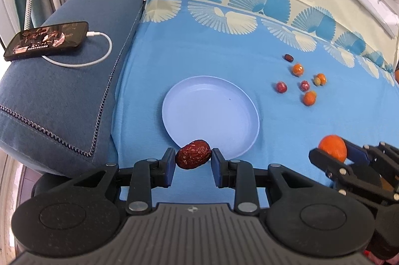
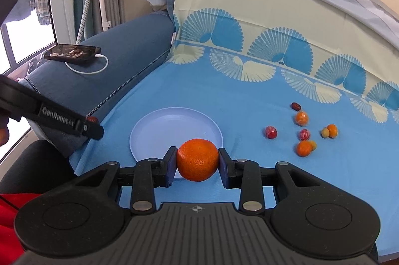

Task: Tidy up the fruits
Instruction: 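Carry the date and tangerine to the white plate and release both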

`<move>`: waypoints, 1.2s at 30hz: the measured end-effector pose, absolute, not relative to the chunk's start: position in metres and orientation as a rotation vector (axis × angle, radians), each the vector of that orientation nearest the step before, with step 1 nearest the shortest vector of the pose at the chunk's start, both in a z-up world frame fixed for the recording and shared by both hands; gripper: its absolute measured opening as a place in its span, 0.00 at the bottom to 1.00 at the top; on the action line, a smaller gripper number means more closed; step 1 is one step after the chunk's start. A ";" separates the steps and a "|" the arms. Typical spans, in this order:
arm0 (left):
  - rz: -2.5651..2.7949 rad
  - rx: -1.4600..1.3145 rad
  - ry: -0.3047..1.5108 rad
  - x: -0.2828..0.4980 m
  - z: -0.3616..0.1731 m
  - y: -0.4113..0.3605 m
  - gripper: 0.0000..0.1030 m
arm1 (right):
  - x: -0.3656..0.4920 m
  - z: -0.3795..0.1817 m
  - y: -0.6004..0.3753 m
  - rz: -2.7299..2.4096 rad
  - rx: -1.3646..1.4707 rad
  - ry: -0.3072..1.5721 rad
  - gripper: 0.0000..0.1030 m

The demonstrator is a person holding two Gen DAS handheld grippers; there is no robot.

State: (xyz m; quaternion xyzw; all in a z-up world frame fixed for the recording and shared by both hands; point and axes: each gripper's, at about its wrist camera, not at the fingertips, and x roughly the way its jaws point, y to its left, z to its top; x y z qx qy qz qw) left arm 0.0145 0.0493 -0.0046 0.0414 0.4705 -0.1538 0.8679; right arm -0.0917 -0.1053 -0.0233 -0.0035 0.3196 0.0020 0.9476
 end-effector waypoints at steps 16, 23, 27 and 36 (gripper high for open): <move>-0.335 0.109 1.037 0.082 -0.031 0.027 0.33 | -0.024 -0.048 -0.104 0.018 0.001 0.731 0.35; -0.340 0.155 1.107 0.124 -0.069 0.004 0.33 | 0.020 -0.083 -0.106 0.049 0.003 0.818 0.35; -0.332 0.190 1.150 0.143 -0.093 -0.003 0.33 | 0.040 -0.105 -0.109 0.062 0.001 0.860 0.35; -0.308 0.252 1.206 0.172 -0.128 -0.015 0.33 | 0.072 -0.143 -0.110 0.121 -0.050 0.954 0.36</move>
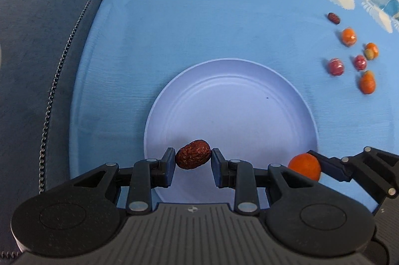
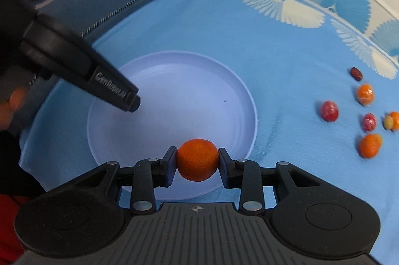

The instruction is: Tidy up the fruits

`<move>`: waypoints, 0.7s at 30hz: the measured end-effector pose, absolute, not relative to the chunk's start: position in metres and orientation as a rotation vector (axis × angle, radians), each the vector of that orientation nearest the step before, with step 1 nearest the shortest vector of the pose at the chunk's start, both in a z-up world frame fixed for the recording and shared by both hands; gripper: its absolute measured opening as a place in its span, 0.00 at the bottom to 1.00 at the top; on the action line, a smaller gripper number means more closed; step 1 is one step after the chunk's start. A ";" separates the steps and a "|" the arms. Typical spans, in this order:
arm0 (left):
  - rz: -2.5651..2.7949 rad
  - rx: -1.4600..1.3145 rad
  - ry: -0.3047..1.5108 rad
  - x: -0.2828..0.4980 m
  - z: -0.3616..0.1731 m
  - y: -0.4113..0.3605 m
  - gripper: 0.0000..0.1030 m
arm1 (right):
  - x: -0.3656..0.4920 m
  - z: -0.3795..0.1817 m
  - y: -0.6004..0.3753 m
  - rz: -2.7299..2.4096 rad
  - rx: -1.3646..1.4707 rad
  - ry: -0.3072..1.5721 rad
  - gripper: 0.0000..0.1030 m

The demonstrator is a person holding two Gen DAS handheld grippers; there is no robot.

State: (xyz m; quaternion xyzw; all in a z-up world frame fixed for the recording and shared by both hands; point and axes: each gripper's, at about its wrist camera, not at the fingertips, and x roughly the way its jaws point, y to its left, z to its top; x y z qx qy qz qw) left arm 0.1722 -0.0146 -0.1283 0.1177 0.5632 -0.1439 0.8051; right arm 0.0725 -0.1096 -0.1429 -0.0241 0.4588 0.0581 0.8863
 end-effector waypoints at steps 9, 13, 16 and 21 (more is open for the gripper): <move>-0.294 0.209 1.095 0.160 -0.079 0.001 1.00 | 0.067 -0.103 -0.119 0.059 -0.028 0.861 0.95; -0.262 0.200 1.086 0.120 -0.067 0.021 1.00 | 0.035 -0.086 -0.123 0.026 0.069 0.889 0.97; -0.244 0.232 1.100 0.088 -0.065 0.029 1.00 | 0.006 -0.084 -0.116 0.028 0.110 0.934 0.98; -0.202 0.220 1.098 0.051 -0.056 0.041 1.00 | -0.027 -0.071 -0.103 0.032 0.057 0.893 0.99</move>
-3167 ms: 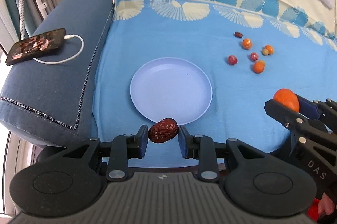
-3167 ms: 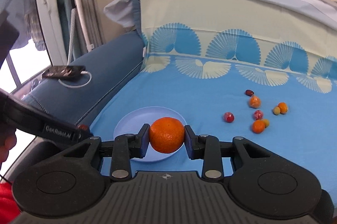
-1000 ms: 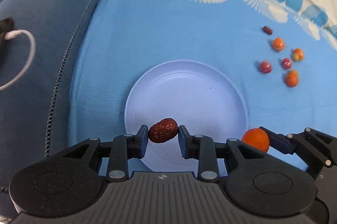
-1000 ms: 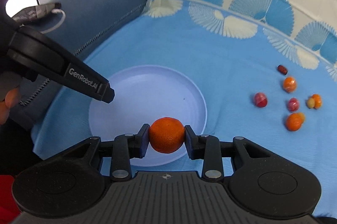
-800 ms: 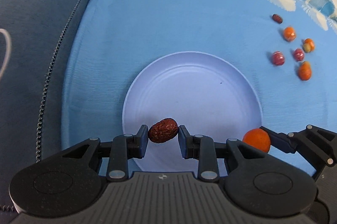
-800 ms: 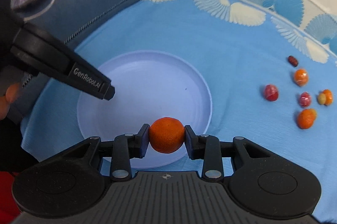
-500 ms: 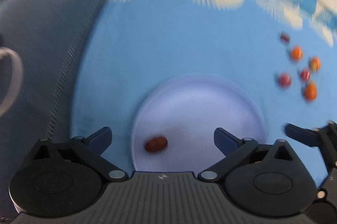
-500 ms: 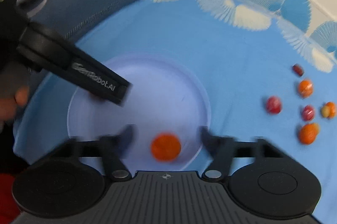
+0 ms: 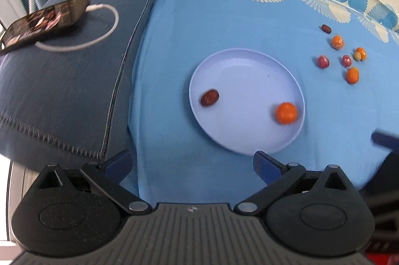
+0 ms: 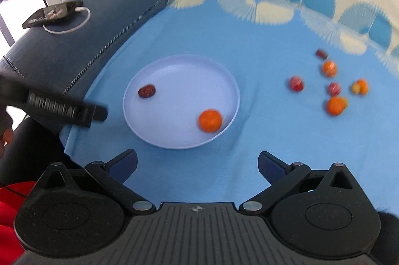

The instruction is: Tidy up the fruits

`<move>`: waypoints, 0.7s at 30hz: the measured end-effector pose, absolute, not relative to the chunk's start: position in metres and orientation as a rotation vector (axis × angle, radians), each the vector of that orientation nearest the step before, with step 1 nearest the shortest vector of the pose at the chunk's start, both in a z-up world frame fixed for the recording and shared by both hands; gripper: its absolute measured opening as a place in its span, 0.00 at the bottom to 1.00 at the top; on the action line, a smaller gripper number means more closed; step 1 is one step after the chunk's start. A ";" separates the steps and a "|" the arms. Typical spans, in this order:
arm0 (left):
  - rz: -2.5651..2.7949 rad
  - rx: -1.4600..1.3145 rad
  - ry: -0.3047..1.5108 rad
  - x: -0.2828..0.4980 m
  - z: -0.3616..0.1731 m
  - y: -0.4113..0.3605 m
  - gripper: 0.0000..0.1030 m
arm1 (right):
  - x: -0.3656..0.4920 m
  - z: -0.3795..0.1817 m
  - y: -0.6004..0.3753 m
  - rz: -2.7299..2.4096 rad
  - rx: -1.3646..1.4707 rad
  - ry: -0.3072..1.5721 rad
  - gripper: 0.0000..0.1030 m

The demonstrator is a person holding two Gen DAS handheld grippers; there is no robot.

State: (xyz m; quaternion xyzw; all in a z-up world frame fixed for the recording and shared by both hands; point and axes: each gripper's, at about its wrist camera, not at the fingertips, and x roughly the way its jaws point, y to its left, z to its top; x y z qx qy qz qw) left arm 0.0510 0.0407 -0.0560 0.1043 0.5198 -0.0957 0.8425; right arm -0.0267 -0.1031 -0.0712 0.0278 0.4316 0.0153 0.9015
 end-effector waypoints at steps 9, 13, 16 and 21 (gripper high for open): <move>-0.196 0.264 0.990 0.007 -0.026 0.034 1.00 | -0.070 -0.037 -0.102 0.018 0.035 0.742 0.99; -0.199 0.260 0.968 -0.001 -0.016 0.032 1.00 | -0.083 -0.030 -0.103 0.014 0.041 0.700 0.99; -0.217 0.281 0.953 -0.008 -0.012 0.029 1.00 | -0.092 -0.026 -0.103 0.019 0.038 0.677 0.99; -0.217 0.291 0.919 -0.016 -0.005 0.028 1.00 | -0.097 -0.023 -0.102 0.022 0.033 0.666 0.99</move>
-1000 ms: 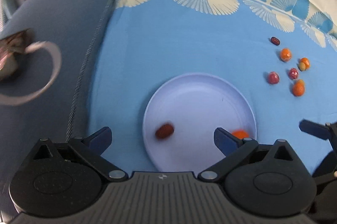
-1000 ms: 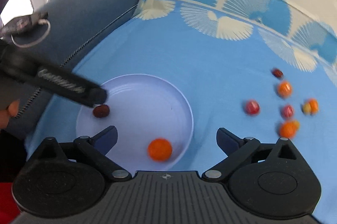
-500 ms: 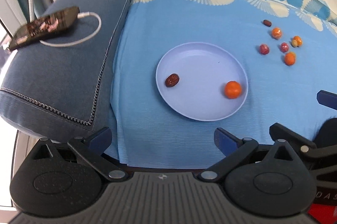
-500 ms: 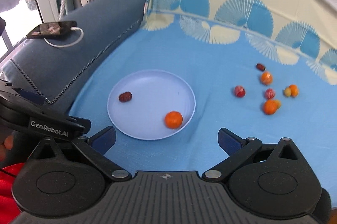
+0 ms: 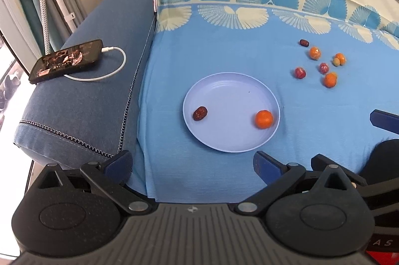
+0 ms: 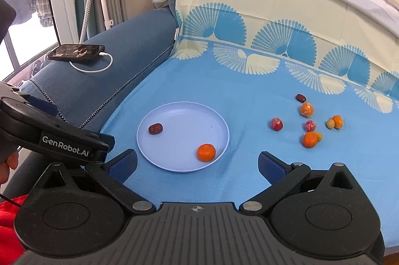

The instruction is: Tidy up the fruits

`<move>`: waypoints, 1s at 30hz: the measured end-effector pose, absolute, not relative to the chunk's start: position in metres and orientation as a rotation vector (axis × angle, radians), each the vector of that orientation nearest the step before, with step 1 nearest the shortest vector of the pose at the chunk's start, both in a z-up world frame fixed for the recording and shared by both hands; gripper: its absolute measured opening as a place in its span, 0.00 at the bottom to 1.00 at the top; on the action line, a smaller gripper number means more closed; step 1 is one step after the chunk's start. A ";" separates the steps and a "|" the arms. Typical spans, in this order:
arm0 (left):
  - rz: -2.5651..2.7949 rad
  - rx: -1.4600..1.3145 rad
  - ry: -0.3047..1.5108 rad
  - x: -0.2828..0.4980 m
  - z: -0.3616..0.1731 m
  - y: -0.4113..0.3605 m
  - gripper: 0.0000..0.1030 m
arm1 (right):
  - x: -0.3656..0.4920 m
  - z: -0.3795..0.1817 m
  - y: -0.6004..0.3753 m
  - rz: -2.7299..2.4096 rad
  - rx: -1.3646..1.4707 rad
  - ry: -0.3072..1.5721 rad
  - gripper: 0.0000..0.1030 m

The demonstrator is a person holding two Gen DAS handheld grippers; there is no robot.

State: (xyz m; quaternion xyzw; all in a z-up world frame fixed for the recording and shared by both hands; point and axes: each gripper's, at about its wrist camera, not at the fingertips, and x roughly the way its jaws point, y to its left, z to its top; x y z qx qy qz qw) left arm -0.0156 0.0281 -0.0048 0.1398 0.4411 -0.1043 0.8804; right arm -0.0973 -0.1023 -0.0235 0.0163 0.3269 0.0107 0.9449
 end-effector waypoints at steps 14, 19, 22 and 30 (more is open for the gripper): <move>-0.212 0.277 0.940 -0.012 -0.009 0.033 1.00 | -0.099 -0.024 -0.099 0.028 0.022 0.670 0.99; -0.217 0.276 0.946 -0.011 -0.012 0.034 1.00 | -0.098 -0.026 -0.100 0.024 0.027 0.682 0.99; -0.219 0.275 0.951 -0.010 -0.013 0.034 1.00 | -0.096 -0.028 -0.099 0.024 0.029 0.687 0.99; -0.221 0.274 0.967 -0.007 -0.019 0.034 1.00 | -0.094 -0.031 -0.098 0.026 0.034 0.703 0.99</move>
